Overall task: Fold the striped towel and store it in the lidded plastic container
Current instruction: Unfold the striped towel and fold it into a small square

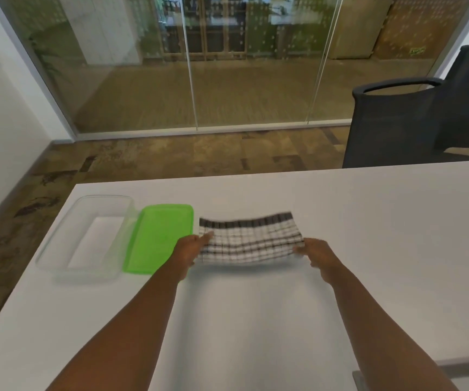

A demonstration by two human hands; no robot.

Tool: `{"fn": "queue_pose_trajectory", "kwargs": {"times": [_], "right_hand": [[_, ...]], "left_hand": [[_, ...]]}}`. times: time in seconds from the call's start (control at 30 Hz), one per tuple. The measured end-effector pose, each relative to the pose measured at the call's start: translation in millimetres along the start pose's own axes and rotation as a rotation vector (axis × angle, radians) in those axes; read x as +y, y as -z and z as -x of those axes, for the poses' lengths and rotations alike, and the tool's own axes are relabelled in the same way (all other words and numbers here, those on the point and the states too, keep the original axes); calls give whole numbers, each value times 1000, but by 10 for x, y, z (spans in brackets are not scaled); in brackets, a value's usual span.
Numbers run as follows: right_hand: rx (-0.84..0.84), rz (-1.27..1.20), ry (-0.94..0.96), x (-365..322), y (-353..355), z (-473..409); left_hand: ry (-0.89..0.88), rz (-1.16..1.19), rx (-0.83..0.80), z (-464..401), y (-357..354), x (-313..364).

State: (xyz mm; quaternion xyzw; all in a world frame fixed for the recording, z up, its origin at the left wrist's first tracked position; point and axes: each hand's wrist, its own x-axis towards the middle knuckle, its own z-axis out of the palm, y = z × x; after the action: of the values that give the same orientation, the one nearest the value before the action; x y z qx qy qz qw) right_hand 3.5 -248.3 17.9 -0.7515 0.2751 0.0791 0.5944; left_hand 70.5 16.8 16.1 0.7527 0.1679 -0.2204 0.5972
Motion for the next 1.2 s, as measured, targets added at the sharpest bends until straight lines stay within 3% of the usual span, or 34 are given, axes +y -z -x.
{"fn": "queue_pose_trajectory", "kwargs": {"times": [0.17,0.3,0.37,0.47,0.57,0.87,1.03,1.13,1.2], "right_hand": [[-250,418,-301,463,147,71],[-333,411,-415,453,207,85],[-263,365,-340,452,161,67],[-67,104,-150,496,40,29],[25,-29,-98,585,-36,22],[148,453,-35,733,-158,-91],[369,576,-91,821,-344,8],[622,667,123,770,-521,93],[647,696,385,712,-667,133]], "left_hand": [[265,-327,-269,54,70,-504],[256,-355,-299,67,91,-638],[167,-292,-290,53,71,-626],[6,-104,-228,49,-15,-574],[-51,-44,-118,38,-106,-578],[-146,-394,82,-71,-296,-769],[-241,-481,139,-85,-314,-828],[-270,-493,169,-74,-322,-861],[-266,-500,181,-70,-330,-863]]}}
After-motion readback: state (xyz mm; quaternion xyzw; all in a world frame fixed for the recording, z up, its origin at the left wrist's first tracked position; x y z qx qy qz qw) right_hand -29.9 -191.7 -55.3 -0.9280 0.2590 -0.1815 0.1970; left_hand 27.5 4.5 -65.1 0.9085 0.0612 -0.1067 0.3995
